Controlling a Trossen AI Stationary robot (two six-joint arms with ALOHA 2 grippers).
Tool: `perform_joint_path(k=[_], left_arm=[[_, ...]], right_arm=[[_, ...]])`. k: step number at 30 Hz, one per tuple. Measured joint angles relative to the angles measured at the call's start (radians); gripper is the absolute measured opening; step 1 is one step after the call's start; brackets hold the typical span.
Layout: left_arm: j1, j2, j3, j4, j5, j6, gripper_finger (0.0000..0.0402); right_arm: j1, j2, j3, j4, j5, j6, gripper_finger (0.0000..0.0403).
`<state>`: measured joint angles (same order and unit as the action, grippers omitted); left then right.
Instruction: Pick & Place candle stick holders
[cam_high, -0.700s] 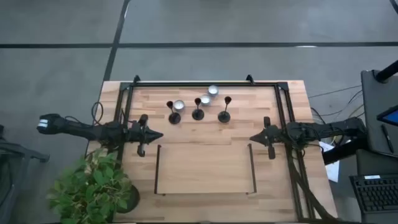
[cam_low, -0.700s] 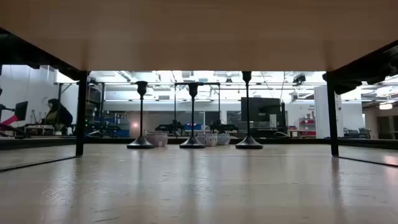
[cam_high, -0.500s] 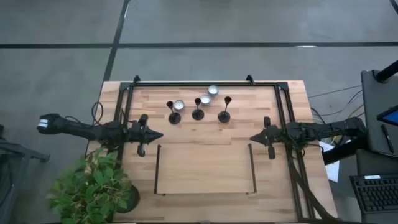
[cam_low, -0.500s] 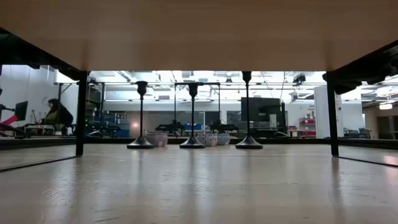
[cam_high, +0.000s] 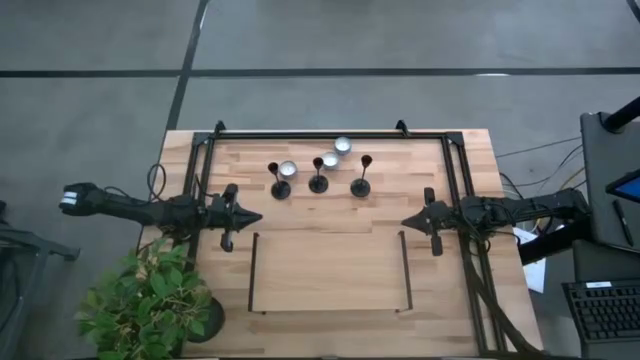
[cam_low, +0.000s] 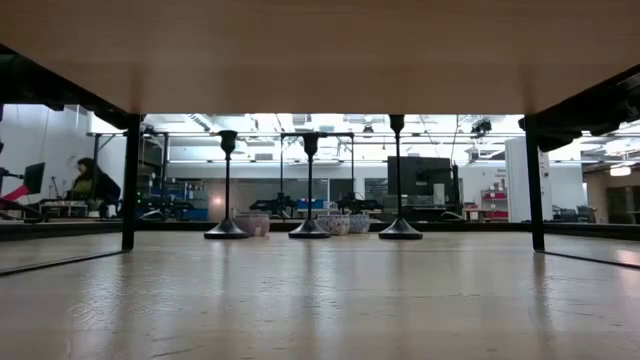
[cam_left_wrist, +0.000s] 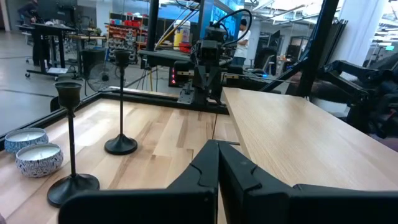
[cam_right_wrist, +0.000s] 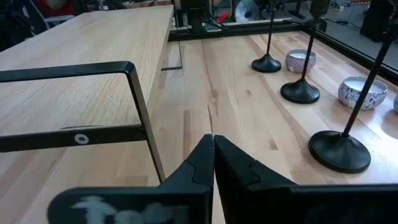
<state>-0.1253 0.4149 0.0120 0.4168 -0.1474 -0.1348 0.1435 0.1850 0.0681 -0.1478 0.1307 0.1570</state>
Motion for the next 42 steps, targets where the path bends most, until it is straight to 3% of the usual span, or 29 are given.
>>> perform_joint_path(k=[19, 25, 30, 34, 37, 42], left_arm=[[0.0, 0.0, 0.0, 0.0, 0.0, 0.0, 0.0], [0.0, 0.0, 0.0, 0.0, 0.0, 0.0, 0.0], [0.0, 0.0, 0.0, 0.0, 0.0, 0.0, 0.0], [0.0, 0.0, 0.0, -0.002, 0.0, 0.0, 0.0], [0.0, 0.0, 0.0, -0.002, 0.0, 0.0, 0.0], [0.0, 0.0, 0.0, -0.003, 0.0, 0.0, 0.0]], right_arm=[[0.0, 0.0, 0.0, 0.0, 0.001, -0.005, 0.0008], [-0.001, 0.0, 0.0, 0.003, 0.036, -0.121, 0.0008], [0.001, 0.002, 0.0, 0.015, 0.111, -0.266, 0.0008], [0.0, 0.006, 0.0, 0.028, 0.212, -0.264, 0.0008], [-0.001, 0.007, 0.0, 0.03, 0.219, -0.209, 0.0008], [0.0, 0.014, -0.001, 0.024, 0.22, -0.345, 0.0008]])
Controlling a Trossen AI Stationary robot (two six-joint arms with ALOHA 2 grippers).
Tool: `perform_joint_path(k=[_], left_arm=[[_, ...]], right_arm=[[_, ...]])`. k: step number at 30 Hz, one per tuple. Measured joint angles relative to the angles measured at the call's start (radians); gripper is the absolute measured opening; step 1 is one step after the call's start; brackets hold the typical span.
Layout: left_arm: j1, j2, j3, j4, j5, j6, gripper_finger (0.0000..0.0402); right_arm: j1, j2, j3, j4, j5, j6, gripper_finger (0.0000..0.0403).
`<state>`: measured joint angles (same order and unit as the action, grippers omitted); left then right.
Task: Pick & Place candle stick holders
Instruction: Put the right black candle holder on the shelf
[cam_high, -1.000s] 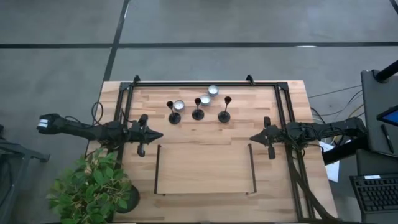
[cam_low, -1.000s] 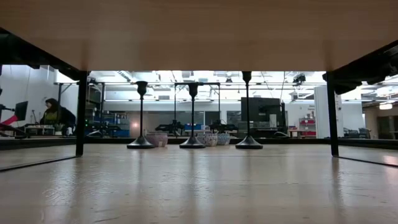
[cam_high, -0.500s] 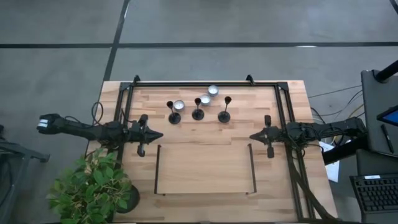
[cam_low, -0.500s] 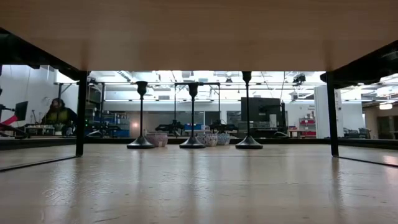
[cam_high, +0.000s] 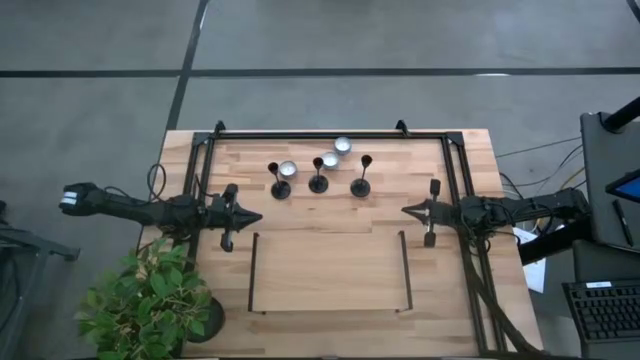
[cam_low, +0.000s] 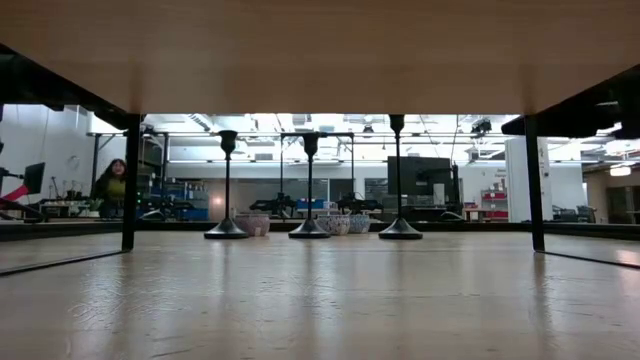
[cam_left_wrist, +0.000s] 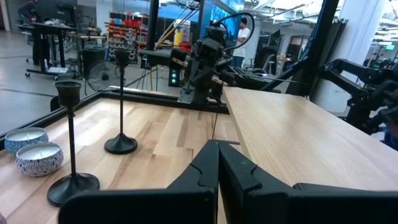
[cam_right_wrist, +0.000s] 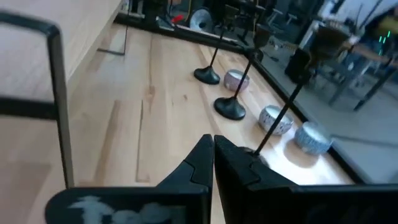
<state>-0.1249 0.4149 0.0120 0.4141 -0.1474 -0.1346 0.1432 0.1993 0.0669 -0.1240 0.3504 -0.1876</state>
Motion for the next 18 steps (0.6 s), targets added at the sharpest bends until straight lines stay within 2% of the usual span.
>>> perform_joint_path(k=[3, 7, 14, 18], left_arm=[[0.0, 0.0, 0.0, 0.0, 0.0, 0.0, 0.0], [0.0, 0.0, 0.0, 0.0, 0.0, 0.0, 0.0], [0.0, 0.0, 0.0, 0.0, 0.0, 0.0, 0.0], [0.0, 0.0, 0.0, 0.0, 0.0, 0.0, 0.0]], right_arm=[[0.0, -0.001, 0.0, 0.0, 0.003, -0.074, 0.0008], [0.0, -0.001, 0.004, 0.004, 0.077, -0.205, 0.0008], [0.0, 0.0, 0.004, 0.003, 0.072, -0.278, 0.0008], [0.0, 0.0, 0.004, 0.003, 0.072, -0.411, 0.0008]])
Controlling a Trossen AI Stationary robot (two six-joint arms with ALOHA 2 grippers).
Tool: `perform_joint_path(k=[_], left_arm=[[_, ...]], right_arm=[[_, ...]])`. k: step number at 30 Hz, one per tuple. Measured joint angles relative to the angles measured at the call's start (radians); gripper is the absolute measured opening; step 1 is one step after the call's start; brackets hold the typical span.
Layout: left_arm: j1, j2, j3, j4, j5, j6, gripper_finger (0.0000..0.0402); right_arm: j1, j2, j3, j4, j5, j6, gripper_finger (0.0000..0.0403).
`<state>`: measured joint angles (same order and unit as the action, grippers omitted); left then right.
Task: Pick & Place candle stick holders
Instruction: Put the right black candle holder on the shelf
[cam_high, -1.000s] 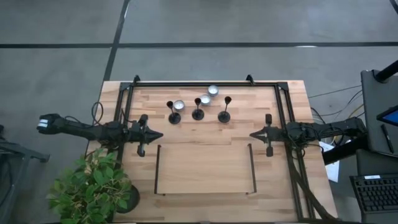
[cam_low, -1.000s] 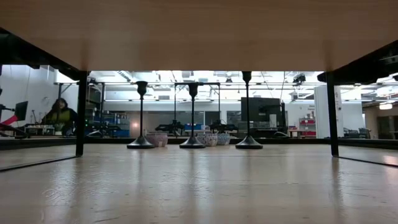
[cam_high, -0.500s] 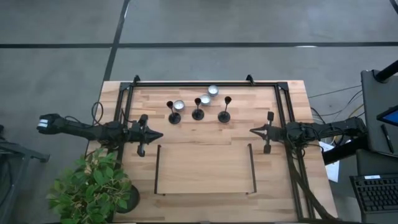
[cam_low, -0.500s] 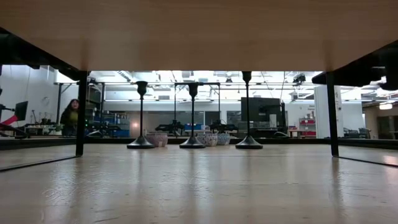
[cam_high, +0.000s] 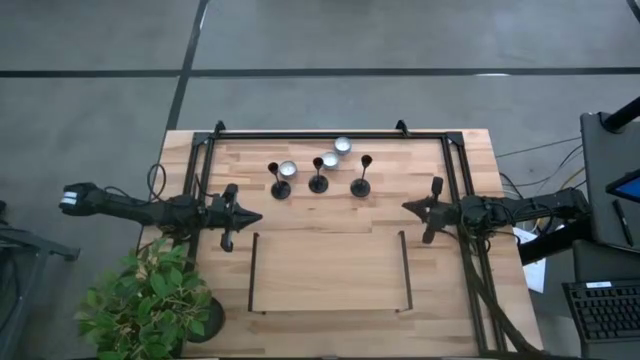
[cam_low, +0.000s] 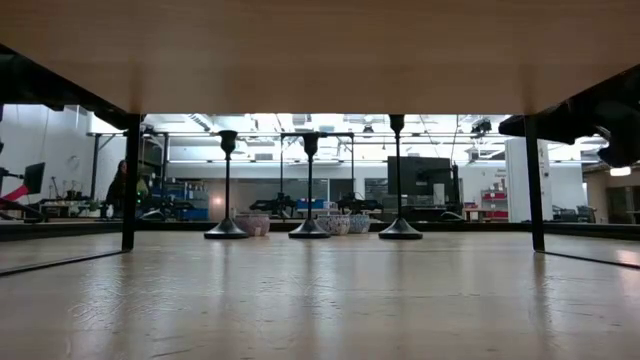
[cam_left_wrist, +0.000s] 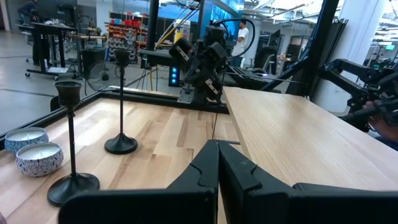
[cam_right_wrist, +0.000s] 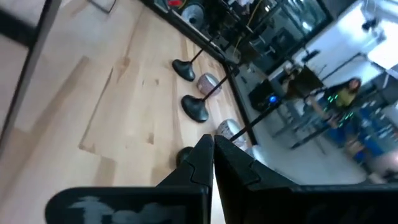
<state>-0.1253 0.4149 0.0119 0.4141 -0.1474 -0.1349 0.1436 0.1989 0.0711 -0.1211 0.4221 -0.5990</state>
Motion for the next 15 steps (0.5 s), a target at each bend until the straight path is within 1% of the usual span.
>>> perform_joint_path(k=[4, 6, 8, 10, 13, 15], left_arm=[[0.0, 0.0, 0.0, 0.0, 0.0, 0.0, 0.0], [0.0, 0.0, 0.0, 0.0, 0.0, 0.0, 0.0], [0.0, 0.0, 0.0, 0.0, 0.0, 0.0, 0.0], [0.0, 0.0, 0.0, 0.0, 0.0, 0.0, 0.0], [0.0, 0.0, 0.0, 0.0, 0.0, 0.0, 0.0], [0.0, 0.0, 0.0, 0.0, 0.0, 0.0, 0.0]], right_arm=[[0.0, 0.0, 0.0, 0.0, -0.001, -0.065, 0.0008], [0.0, 0.0, 0.0, 0.0, -0.011, -0.048, 0.0008], [0.0, 0.0, 0.0, 0.004, -0.054, 0.038, 0.0008], [0.0, 0.001, 0.0, 0.031, -0.129, 0.146, 0.0008], [0.0, 0.0, 0.0, 0.111, -0.238, 0.333, 0.0008], [0.0, 0.0, -0.003, 0.176, -0.294, 0.409, 0.0008]])
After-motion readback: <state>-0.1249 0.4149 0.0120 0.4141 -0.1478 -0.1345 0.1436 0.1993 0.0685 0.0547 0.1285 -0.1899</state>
